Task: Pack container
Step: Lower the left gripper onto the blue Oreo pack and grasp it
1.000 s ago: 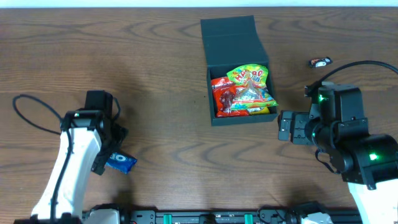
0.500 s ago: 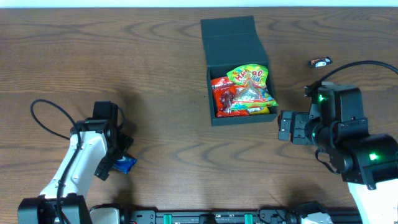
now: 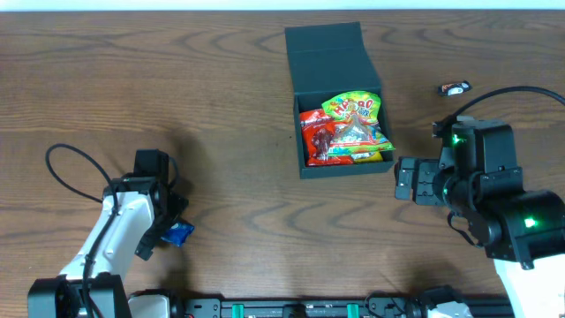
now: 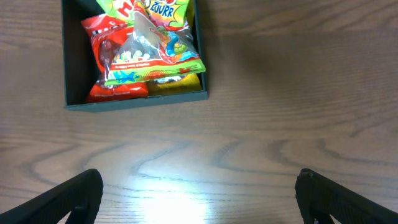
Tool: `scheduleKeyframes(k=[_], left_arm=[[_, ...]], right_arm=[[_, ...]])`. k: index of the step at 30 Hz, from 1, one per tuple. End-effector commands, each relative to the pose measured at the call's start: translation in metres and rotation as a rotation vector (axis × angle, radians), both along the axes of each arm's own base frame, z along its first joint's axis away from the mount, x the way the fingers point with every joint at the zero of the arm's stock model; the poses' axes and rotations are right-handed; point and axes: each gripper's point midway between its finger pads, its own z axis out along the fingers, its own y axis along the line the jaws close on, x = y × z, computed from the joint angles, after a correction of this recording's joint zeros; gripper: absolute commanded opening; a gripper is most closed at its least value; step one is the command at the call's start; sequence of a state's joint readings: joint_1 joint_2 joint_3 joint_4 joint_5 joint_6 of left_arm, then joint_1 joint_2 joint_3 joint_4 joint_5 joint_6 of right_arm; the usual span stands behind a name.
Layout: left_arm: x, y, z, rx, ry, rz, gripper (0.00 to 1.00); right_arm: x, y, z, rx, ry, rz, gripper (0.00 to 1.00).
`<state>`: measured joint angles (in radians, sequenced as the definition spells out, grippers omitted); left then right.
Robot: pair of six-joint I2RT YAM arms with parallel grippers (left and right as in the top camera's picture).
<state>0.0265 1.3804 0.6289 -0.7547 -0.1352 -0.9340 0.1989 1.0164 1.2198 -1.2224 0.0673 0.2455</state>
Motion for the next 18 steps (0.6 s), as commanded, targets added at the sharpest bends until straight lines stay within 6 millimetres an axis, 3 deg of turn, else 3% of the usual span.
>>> scheduleKeyframes(k=[1,7,12,13,18], left_arm=[[-0.0011,0.0055,-0.0011,0.025,0.006,-0.004,1.00],[0.0003,0.0057,-0.0011,0.025,0.001,-0.004,0.71],[0.0009,0.0056,-0.0011,0.025,-0.002,-0.004,0.59],[0.0009,0.0056,-0.0011,0.025,-0.002,-0.004,0.50],[0.0010,0.0056,-0.0011,0.025,-0.002,-0.004,0.49]], right_arm=[[-0.0005,0.0013,0.0004,0.003,-0.001,-0.004,0.99],[-0.0005,0.0013,0.0004,0.003,-0.001,-0.004,0.99],[-0.0005,0.0013,0.0004,0.003,-0.001,-0.004,0.99],[-0.0004,0.0013,0.0005,0.003,-0.001,-0.004,0.99],[-0.0005,0.0013,0.0004,0.003,-0.001,-0.004,0.99]])
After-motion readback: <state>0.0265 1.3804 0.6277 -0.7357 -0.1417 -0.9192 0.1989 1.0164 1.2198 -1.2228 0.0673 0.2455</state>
